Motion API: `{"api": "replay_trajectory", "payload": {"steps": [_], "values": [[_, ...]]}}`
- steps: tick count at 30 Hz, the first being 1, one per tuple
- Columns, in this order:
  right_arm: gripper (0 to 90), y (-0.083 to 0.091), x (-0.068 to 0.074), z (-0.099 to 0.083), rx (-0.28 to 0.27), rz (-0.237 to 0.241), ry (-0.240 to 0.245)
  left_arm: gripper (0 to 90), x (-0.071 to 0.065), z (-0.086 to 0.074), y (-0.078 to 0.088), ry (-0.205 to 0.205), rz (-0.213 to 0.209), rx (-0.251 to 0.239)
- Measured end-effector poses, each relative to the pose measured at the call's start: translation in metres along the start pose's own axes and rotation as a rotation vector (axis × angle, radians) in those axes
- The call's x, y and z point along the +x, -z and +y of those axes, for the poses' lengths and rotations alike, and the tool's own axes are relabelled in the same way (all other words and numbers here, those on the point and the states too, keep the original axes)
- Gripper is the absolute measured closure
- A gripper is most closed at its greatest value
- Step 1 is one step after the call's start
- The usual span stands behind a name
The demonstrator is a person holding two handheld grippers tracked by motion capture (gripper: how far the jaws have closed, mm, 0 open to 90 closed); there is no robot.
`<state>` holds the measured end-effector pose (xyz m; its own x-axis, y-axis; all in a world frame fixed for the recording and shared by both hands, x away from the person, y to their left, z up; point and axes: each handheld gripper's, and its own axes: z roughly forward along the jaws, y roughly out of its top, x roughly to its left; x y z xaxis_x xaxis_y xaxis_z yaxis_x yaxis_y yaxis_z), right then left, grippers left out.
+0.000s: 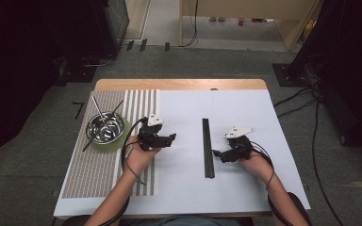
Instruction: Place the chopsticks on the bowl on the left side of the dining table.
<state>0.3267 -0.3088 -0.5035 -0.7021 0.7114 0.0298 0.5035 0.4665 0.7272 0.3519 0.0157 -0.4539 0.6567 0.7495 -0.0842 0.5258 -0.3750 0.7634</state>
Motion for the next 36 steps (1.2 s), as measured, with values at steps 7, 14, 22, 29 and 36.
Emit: {"api": "replay_trajectory", "payload": {"steps": [7, 14, 22, 29, 36], "values": [[10.3, 0.0, 0.0, 0.0, 0.0, 0.0, 0.0, 29.0, -0.009, -0.001, -0.005, -0.012, -0.02, 0.025], [10.3, 0.0, 0.0, 0.0, 0.002, 0.0, -0.002, 28.5, -0.018, -0.001, -0.009, -0.046, -0.031, 0.032], [10.3, 0.0, 0.0, 0.0, 0.002, 0.0, -0.001, 27.1, -0.029, -0.005, -0.017, -0.057, -0.054, 0.035], [10.3, 0.0, 0.0, 0.0, 0.002, -0.001, -0.001, 27.3, -0.037, -0.009, -0.023, -0.07, -0.07, 0.053], [10.3, 0.0, 0.0, 0.0, 0.002, -0.001, -0.001, 26.9, -0.045, -0.012, -0.03, -0.067, -0.087, 0.068]]}}
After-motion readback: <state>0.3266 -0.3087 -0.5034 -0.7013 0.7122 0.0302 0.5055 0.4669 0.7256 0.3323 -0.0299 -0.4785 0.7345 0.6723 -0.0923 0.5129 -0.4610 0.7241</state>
